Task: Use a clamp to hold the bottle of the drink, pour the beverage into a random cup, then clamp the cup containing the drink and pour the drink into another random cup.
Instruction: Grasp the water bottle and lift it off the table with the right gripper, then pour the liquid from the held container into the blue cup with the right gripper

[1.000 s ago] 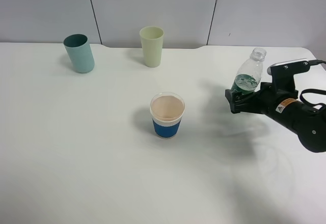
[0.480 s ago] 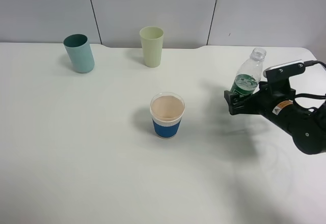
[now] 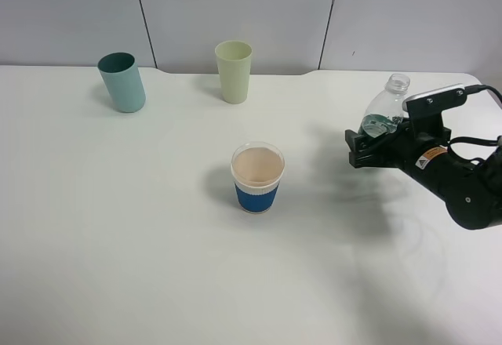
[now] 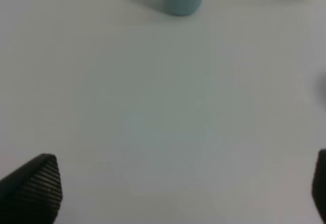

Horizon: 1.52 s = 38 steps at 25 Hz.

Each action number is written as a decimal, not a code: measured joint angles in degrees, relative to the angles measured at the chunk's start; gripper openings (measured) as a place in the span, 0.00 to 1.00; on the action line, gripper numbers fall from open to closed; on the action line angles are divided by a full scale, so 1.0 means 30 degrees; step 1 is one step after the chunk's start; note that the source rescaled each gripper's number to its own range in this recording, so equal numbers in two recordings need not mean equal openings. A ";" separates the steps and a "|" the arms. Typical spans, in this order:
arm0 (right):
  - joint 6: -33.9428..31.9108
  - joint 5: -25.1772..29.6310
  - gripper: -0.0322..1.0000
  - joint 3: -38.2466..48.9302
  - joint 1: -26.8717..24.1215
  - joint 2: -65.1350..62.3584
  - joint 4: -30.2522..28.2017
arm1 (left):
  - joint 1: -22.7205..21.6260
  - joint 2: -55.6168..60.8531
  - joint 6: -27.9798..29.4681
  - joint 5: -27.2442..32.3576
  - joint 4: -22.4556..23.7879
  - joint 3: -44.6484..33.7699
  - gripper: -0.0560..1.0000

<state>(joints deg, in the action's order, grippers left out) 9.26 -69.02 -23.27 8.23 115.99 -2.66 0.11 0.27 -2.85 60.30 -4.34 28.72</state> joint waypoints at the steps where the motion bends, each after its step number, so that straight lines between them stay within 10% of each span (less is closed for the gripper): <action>1: 0.0000 0.0017 0.36 0.0000 0.0000 0.0000 0.0000 | 0.0000 0.0000 0.0000 0.0000 0.0000 0.0000 1.00; 3: -0.0118 0.0200 0.03 0.0000 0.0000 0.0000 -0.0019 | 0.0000 0.0000 0.0000 0.0000 0.0000 0.0000 1.00; 15: -0.0205 0.1306 0.03 0.0000 0.0000 -0.0695 -0.0852 | 0.0000 0.0000 0.0000 0.0000 0.0000 0.0000 1.00; 29: -0.0368 1.3449 0.03 -0.2448 0.0000 -0.8328 -0.0898 | 0.0000 0.0000 0.0000 0.0000 0.0000 0.0000 1.00; 38: -0.2383 1.9834 0.03 -0.6683 0.0487 -0.8677 -0.5628 | 0.0000 0.0000 0.0000 0.0000 0.0000 0.0000 1.00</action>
<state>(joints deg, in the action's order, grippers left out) 2.11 -9.52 -43.31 9.69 89.96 -19.54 0.11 0.27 -2.85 60.30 -4.34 28.72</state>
